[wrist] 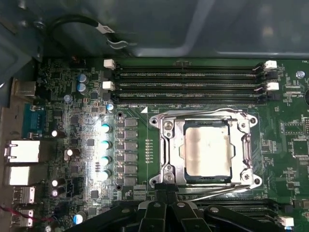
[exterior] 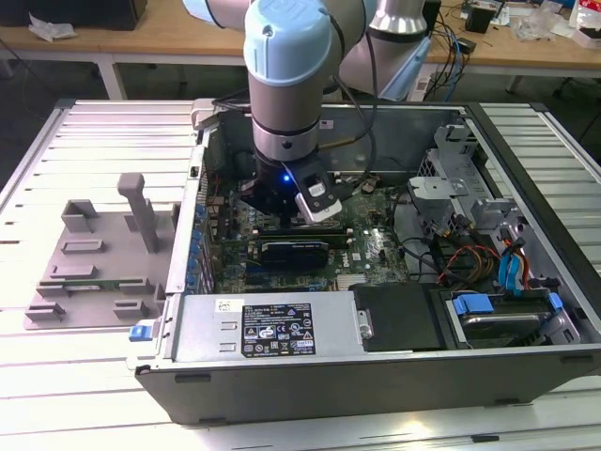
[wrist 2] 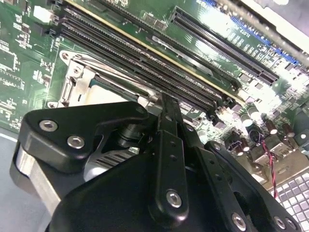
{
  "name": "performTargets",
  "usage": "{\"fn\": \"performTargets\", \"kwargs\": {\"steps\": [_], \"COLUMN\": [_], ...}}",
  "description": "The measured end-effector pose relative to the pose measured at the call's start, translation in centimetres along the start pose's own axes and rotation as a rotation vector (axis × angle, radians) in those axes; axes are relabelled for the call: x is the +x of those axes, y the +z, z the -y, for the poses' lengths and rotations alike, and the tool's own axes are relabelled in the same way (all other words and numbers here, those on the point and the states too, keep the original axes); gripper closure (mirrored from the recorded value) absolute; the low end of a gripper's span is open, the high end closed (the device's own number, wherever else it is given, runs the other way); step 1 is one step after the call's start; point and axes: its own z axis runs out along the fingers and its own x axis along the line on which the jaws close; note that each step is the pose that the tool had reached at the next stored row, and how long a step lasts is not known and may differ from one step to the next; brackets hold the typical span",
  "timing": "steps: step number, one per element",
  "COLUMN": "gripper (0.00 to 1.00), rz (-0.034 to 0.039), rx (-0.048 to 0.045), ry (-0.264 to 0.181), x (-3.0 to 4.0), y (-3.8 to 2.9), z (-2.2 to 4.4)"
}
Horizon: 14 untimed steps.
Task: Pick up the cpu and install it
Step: 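Install the second cpu locking lever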
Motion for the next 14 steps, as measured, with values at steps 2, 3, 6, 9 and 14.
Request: {"fn": "performTargets", "kwargs": {"steps": [2,3,6,9,14], "gripper": [0.89,0.89,0.89,0.89,0.89], "rz": [-0.0057,-0.0084,-0.0155,-0.0171,-0.0149], "rx": [0.0012,0.0019,0.0045,0.0052,0.0026], "ry": [0.001,0.001,0.002,0.002,0.002], "x": [-0.26,-0.38,-0.64,-0.6,0.03], "y": [-0.11,-0.18,-0.3,-0.31,-0.15], "z": [0.19,0.3,0.51,0.58,0.62]}}
